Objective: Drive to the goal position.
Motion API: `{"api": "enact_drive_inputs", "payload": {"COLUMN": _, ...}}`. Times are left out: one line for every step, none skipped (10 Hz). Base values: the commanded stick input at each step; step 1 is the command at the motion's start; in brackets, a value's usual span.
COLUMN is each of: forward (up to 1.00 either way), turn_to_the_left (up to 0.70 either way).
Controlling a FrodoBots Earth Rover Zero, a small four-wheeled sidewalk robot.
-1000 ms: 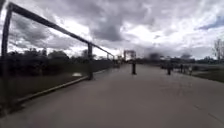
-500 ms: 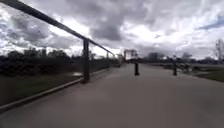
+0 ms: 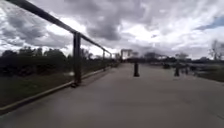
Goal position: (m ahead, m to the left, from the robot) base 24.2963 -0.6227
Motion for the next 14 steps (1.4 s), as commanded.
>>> {"api": "enact_drive_inputs", "payload": {"forward": 1.0, "turn_to_the_left": -0.09}}
{"api": "enact_drive_inputs", "payload": {"forward": 1.0, "turn_to_the_left": -0.05}}
{"api": "enact_drive_inputs", "payload": {"forward": 1.0, "turn_to_the_left": 0.0}}
{"api": "enact_drive_inputs", "payload": {"forward": 1.0, "turn_to_the_left": 0.0}}
{"api": "enact_drive_inputs", "payload": {"forward": 1.0, "turn_to_the_left": 0.0}}
{"api": "enact_drive_inputs", "payload": {"forward": 1.0, "turn_to_the_left": 0.0}}
{"api": "enact_drive_inputs", "payload": {"forward": 1.0, "turn_to_the_left": 0.0}}
{"api": "enact_drive_inputs", "payload": {"forward": 1.0, "turn_to_the_left": -0.02}}
{"api": "enact_drive_inputs", "payload": {"forward": 1.0, "turn_to_the_left": -0.04}}
{"api": "enact_drive_inputs", "payload": {"forward": 1.0, "turn_to_the_left": -0.06}}
{"api": "enact_drive_inputs", "payload": {"forward": 1.0, "turn_to_the_left": -0.07}}
{"api": "enact_drive_inputs", "payload": {"forward": 1.0, "turn_to_the_left": -0.07}}
{"api": "enact_drive_inputs", "payload": {"forward": 1.0, "turn_to_the_left": -0.07}}
{"api": "enact_drive_inputs", "payload": {"forward": 1.0, "turn_to_the_left": -0.07}}
